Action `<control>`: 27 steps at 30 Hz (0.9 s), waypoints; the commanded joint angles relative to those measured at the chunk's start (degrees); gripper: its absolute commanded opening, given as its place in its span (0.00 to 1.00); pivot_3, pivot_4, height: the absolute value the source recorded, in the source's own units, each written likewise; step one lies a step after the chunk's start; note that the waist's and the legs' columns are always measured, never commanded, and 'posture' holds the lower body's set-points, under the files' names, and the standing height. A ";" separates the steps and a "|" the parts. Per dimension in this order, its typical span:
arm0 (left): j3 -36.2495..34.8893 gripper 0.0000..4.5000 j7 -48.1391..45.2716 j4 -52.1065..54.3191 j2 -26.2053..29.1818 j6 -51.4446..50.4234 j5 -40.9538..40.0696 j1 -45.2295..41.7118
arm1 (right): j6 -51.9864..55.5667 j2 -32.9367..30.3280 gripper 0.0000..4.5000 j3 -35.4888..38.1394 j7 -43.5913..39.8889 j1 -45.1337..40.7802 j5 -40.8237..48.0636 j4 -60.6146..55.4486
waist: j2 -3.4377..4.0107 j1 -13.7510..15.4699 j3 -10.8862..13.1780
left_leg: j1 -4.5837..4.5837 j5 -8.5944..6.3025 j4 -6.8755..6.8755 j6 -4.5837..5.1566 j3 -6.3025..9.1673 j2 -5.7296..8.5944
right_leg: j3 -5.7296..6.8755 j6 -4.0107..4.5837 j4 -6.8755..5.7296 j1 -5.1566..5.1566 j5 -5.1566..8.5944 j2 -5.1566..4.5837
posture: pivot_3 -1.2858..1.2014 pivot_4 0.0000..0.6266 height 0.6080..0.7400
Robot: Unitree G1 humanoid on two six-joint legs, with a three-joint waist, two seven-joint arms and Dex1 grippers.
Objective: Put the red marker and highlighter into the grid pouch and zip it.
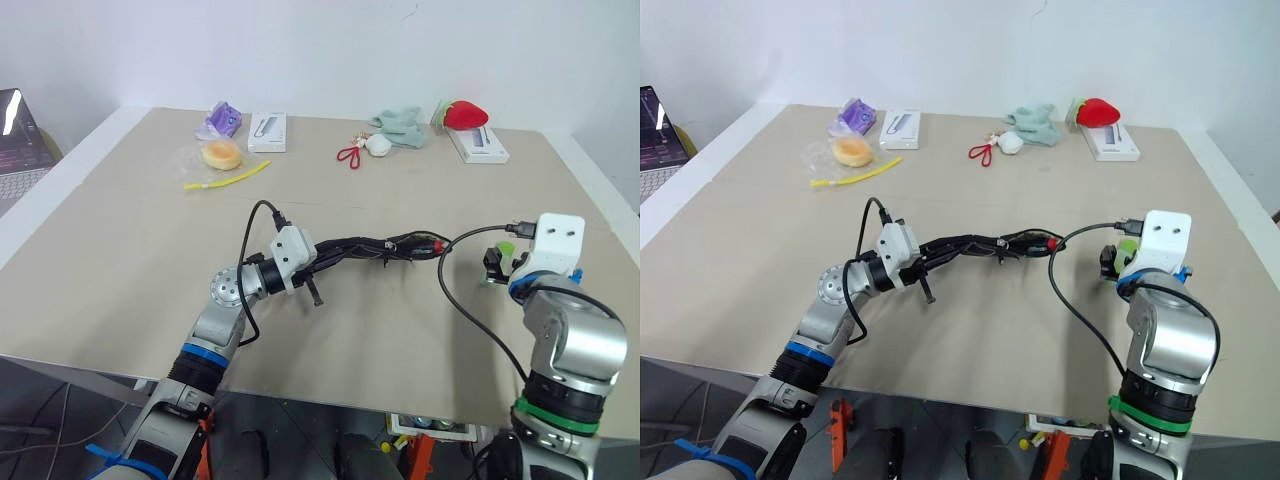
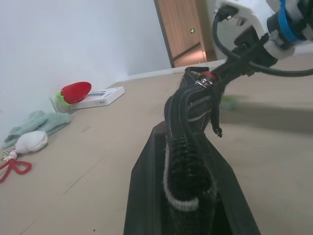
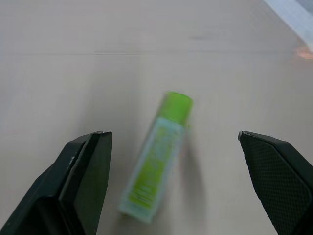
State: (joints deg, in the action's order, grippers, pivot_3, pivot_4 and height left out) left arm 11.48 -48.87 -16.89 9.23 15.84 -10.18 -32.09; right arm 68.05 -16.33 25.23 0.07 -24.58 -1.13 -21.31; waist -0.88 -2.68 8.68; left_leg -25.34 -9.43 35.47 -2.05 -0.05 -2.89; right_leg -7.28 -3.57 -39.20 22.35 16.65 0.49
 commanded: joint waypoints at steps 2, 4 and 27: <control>0.04 0.00 -0.14 2.39 -0.35 0.38 -0.51 -0.28 | -1.47 3.04 0.99 1.36 2.73 -0.27 0.22 -0.75 | 0.00 -0.06 0.00 | 0.01 0.01 0.00 0.02 0.00 -0.01 | 0.00 0.00 0.00 0.00 -0.01 0.01 | 0.52 0.24 0.91; 0.03 0.00 -0.24 2.51 -0.24 0.37 -0.51 -0.12 | -2.28 3.93 0.99 0.90 3.27 -0.65 0.40 0.15 | 0.01 -0.08 0.00 | 0.01 0.02 0.00 0.03 0.00 -0.02 | -0.01 -0.01 0.00 0.01 -0.01 0.02 | 0.52 0.24 0.91; -0.22 0.00 1.69 3.66 -0.40 0.14 0.03 0.55 | -15.08 -7.43 0.22 -3.68 -4.87 0.84 2.59 7.87 | 0.11 0.00 0.07 | -0.01 0.02 -0.04 0.03 0.00 0.01 | 0.01 -0.03 0.05 -0.02 0.01 -0.01 | 0.52 0.24 0.91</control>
State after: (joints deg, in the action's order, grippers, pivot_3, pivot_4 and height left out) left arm 11.57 -47.66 -15.07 8.91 15.74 -9.94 -30.88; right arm 57.06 -19.63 21.34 -0.62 -22.59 0.62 -9.99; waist -0.76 -2.68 8.75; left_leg -25.38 -9.42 35.43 -2.01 -0.07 -2.85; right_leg -7.28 -3.64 -39.12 22.36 16.69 0.44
